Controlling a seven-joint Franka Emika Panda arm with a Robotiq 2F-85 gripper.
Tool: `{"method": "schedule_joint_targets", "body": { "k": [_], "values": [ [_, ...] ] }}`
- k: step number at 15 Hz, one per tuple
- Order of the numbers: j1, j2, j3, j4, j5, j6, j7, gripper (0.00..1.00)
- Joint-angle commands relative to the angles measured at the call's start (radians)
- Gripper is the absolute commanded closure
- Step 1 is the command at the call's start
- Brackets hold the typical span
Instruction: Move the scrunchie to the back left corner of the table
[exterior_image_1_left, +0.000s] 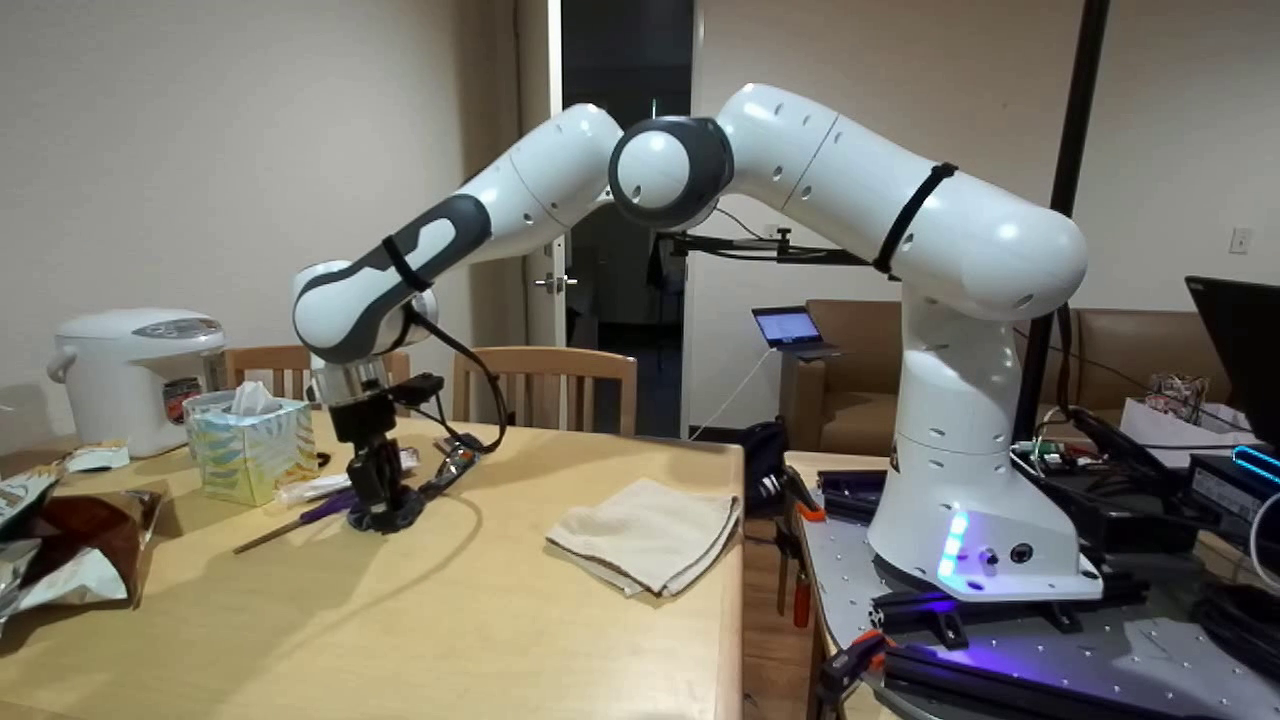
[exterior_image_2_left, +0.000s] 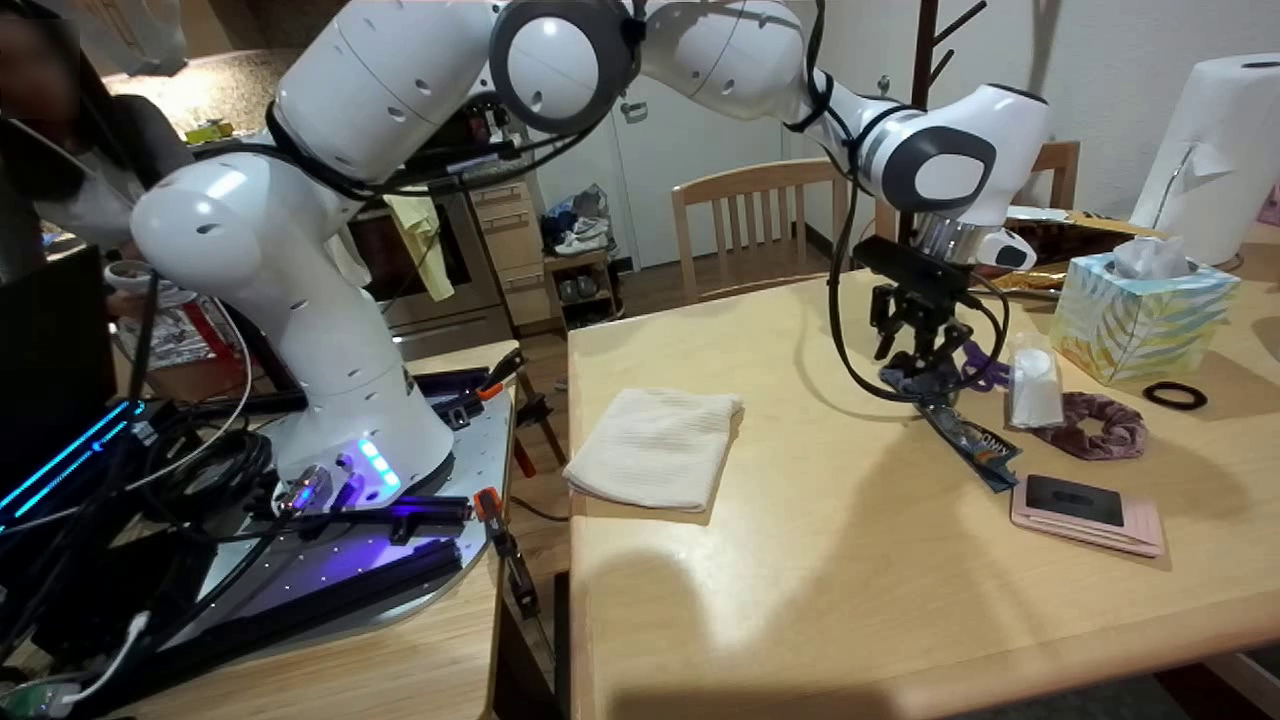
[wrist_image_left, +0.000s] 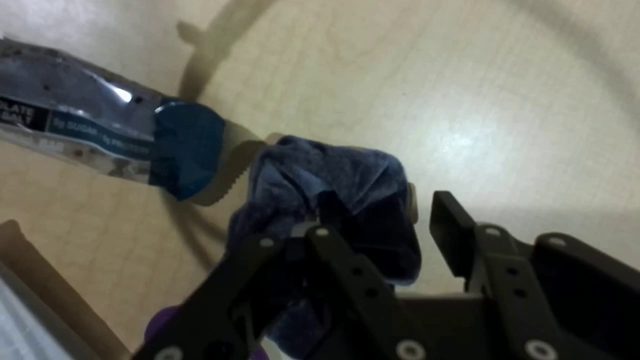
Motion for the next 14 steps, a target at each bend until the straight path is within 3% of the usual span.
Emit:
{"method": "schedule_joint_targets", "body": {
  "k": [1, 4, 14],
  "values": [
    [-0.012, 0.014, 0.014, 0.04, -0.016, -0.029, 0.007, 0.78],
    [-0.015, 0.008, 0.016, 0.034, -0.014, -0.031, 0.004, 0.99],
    [-0.014, -0.147, 0.004, -0.118, -0.024, 0.001, 0.012, 0.99]
  ]
}}
